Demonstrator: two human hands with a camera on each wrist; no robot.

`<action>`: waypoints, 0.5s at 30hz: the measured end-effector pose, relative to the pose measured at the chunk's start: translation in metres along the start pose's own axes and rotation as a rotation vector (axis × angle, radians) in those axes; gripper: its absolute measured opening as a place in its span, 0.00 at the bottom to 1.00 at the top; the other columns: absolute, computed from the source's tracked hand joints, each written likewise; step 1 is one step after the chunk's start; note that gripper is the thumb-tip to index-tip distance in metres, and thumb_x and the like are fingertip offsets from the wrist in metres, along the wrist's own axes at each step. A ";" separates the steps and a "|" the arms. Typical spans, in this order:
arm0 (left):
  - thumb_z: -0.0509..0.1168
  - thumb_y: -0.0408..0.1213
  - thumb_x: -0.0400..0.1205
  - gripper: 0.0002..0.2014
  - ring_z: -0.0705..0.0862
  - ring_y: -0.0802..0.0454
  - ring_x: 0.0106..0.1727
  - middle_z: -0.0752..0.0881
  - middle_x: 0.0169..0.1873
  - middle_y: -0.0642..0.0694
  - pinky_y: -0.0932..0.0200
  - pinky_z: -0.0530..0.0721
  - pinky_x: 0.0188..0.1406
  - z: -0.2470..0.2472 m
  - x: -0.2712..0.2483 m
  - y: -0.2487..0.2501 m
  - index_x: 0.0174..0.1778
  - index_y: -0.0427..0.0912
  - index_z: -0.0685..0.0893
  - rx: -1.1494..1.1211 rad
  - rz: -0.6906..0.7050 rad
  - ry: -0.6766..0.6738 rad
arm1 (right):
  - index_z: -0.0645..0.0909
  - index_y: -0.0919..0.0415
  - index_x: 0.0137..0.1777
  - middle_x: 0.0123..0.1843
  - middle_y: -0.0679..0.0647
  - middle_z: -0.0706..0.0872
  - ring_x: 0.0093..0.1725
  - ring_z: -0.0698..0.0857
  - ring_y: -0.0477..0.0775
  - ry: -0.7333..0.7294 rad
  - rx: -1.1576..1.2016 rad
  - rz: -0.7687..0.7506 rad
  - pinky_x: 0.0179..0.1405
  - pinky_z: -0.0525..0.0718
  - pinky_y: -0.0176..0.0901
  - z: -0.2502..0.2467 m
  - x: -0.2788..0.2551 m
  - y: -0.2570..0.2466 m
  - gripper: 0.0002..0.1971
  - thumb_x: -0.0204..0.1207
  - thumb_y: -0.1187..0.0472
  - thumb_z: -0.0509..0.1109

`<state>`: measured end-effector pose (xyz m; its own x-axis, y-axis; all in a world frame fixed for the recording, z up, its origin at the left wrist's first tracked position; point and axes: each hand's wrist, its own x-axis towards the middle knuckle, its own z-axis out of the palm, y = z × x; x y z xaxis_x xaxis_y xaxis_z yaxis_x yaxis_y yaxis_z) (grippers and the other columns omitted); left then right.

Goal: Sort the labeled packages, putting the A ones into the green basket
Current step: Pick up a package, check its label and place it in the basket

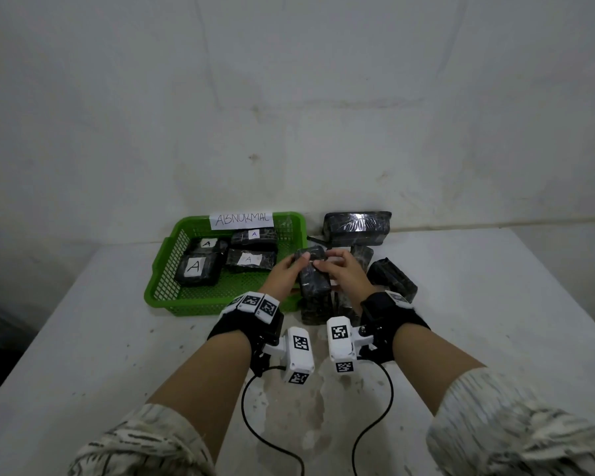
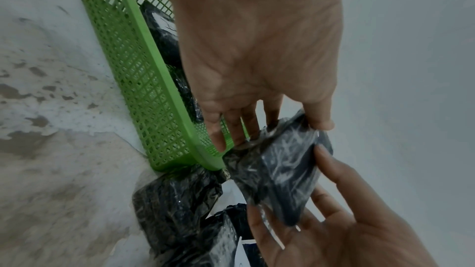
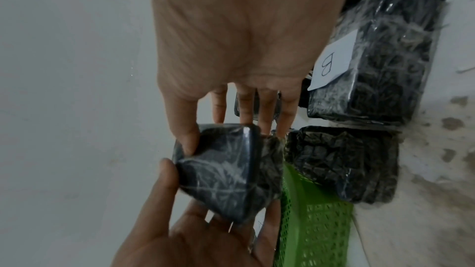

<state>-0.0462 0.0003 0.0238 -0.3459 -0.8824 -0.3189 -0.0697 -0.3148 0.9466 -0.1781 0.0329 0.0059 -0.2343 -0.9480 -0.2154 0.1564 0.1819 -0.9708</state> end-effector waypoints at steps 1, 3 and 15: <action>0.59 0.41 0.85 0.13 0.84 0.54 0.48 0.85 0.52 0.45 0.63 0.81 0.41 -0.001 -0.001 0.000 0.64 0.42 0.78 0.010 -0.001 -0.011 | 0.74 0.61 0.62 0.52 0.57 0.80 0.45 0.84 0.50 -0.003 0.016 0.011 0.36 0.81 0.39 0.000 -0.001 0.000 0.17 0.76 0.63 0.73; 0.61 0.37 0.84 0.17 0.82 0.48 0.54 0.84 0.58 0.41 0.61 0.82 0.45 -0.002 -0.001 -0.001 0.69 0.42 0.77 0.026 -0.004 -0.030 | 0.74 0.62 0.62 0.47 0.55 0.81 0.40 0.83 0.49 0.017 0.040 0.005 0.30 0.82 0.37 -0.001 -0.003 -0.001 0.16 0.77 0.65 0.72; 0.60 0.36 0.84 0.18 0.81 0.46 0.58 0.82 0.57 0.42 0.54 0.81 0.51 0.003 -0.003 -0.005 0.72 0.43 0.74 -0.080 -0.025 -0.054 | 0.72 0.68 0.73 0.46 0.57 0.85 0.44 0.86 0.50 0.017 0.129 -0.027 0.33 0.85 0.34 -0.002 -0.002 0.003 0.26 0.76 0.68 0.72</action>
<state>-0.0471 0.0056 0.0205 -0.3948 -0.8546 -0.3373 -0.0043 -0.3654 0.9308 -0.1795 0.0359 0.0031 -0.2560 -0.9474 -0.1919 0.2717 0.1200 -0.9549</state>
